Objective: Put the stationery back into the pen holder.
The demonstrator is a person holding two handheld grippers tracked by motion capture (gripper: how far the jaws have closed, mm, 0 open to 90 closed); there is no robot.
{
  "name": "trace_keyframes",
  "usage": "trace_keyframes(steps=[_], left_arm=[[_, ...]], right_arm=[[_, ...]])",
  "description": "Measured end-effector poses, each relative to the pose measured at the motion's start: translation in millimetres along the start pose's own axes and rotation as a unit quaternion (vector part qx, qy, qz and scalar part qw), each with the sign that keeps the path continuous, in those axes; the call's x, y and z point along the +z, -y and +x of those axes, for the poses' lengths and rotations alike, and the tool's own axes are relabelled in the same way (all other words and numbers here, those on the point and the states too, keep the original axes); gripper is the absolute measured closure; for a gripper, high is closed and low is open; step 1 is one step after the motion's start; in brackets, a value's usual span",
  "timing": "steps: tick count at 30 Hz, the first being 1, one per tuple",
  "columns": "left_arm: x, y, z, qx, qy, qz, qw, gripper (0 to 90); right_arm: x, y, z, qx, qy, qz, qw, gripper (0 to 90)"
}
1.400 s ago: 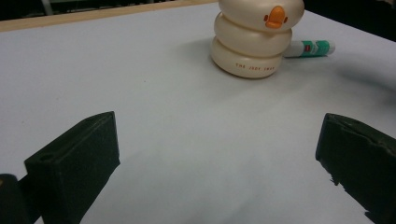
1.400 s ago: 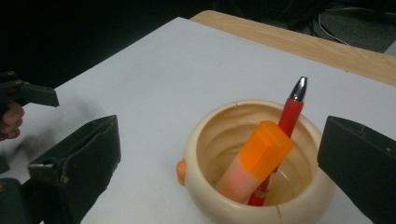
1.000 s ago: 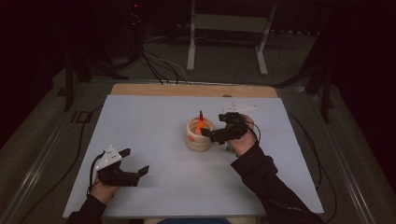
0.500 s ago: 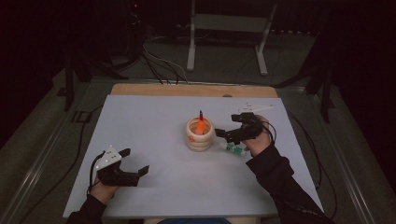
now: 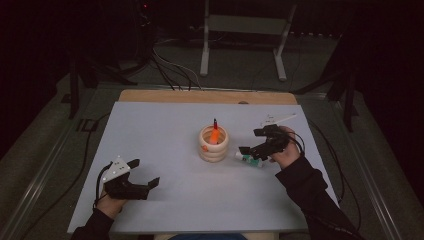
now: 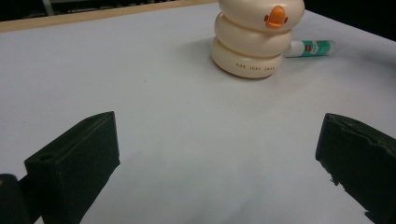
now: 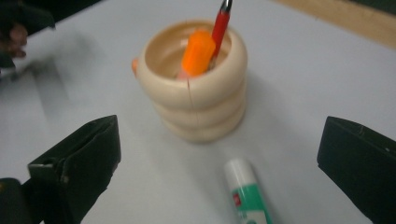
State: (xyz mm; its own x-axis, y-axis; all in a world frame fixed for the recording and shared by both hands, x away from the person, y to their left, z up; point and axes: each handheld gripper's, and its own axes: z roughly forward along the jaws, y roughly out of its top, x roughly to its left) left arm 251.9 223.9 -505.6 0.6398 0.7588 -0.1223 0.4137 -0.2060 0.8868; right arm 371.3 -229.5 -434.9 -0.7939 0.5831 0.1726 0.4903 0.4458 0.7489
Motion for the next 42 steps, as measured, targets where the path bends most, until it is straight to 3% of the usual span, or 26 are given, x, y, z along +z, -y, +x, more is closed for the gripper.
trace_keyframes(steps=[9, 17, 25, 28, 37, 41, 42], left_arm=[[-0.4, -0.1, 0.1, 0.0, 0.0, -0.001, 1.0, 0.3], [-0.4, -0.1, 0.1, 0.001, 0.0, -0.001, 1.0, 0.3], [-0.2, -0.1, -0.2, 0.002, 0.0, 0.001, 1.0, 0.3], [-0.2, 0.0, -0.1, 0.001, -0.001, 0.0, 1.0, 0.3], [-0.2, -0.1, -0.2, 0.001, 0.0, 0.0, 1.0, 0.3], [-0.1, -0.1, -0.2, 0.0, 0.0, 0.0, 1.0, 0.3], [0.0, -0.1, -0.2, 0.0, 0.0, 0.0, 1.0, 0.3]], right_arm=[[4.8, 9.3, -7.7, -0.018, -0.009, 0.046, 0.9987, 2.8], [8.7, 16.6, -12.5, -0.04, -0.018, 0.085, 0.9954, 7.5], [16.3, 19.2, -16.6, -0.062, -0.025, 0.133, 0.9888, 7.9], [19.6, 18.8, -16.5, -0.076, -0.03, 0.157, 0.9842, 8.0], [26.2, 15.8, -16.2, -0.077, -0.032, 0.208, 0.9746, 10.4], [29.4, 15.6, -11.5, -0.108, -0.006, 0.223, 0.9688, 15.4], [30.7, 15.1, -11.5, -0.108, -0.01, 0.229, 0.9675, 15.3]])
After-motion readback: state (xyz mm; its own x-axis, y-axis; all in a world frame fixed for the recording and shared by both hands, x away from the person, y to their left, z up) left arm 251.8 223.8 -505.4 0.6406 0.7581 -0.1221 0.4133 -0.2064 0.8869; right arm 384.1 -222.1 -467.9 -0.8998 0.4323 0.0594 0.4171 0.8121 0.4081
